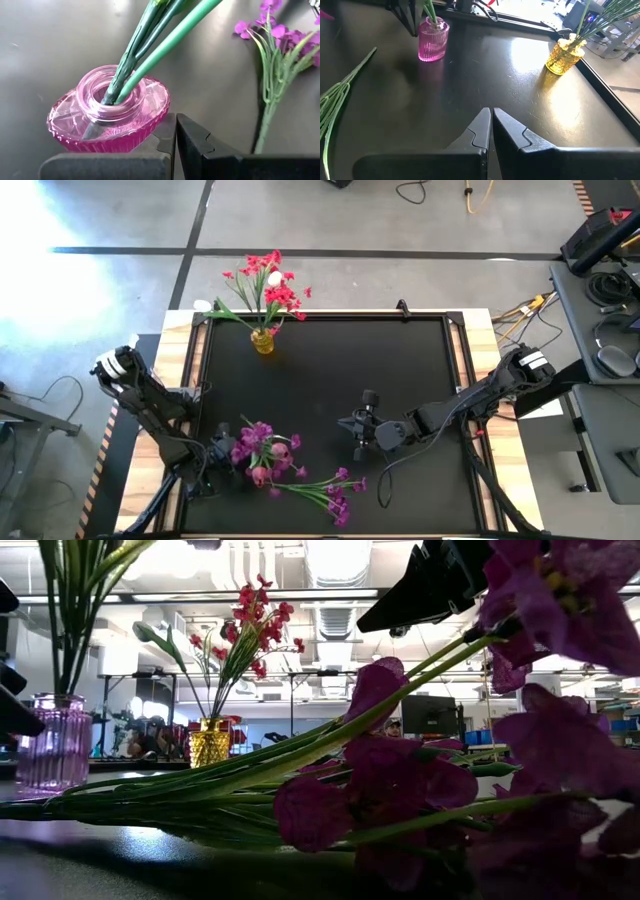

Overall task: Sort flowers into vase by color
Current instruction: Adjust the violet vase

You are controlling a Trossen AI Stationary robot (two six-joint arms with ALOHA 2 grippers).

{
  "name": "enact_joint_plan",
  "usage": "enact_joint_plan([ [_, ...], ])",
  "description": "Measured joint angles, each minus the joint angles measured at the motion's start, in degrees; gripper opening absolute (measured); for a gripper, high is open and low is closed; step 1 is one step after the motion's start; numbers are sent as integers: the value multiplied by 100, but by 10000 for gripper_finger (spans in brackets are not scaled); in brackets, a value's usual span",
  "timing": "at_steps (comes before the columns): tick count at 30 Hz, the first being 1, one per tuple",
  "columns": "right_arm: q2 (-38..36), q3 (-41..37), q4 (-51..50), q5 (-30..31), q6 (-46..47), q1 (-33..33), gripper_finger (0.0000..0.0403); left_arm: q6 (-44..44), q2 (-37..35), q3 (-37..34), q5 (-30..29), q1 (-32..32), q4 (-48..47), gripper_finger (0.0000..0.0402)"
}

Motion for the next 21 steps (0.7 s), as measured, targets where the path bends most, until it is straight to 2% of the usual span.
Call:
enact_joint_plan([
  [13,-1,0,0,0,-17,0,13,10,2,-76,-397,181,25,0],
  [21,-1,-2,-10,0,-17,0,13,103,2,-147,-429,377,15,0],
])
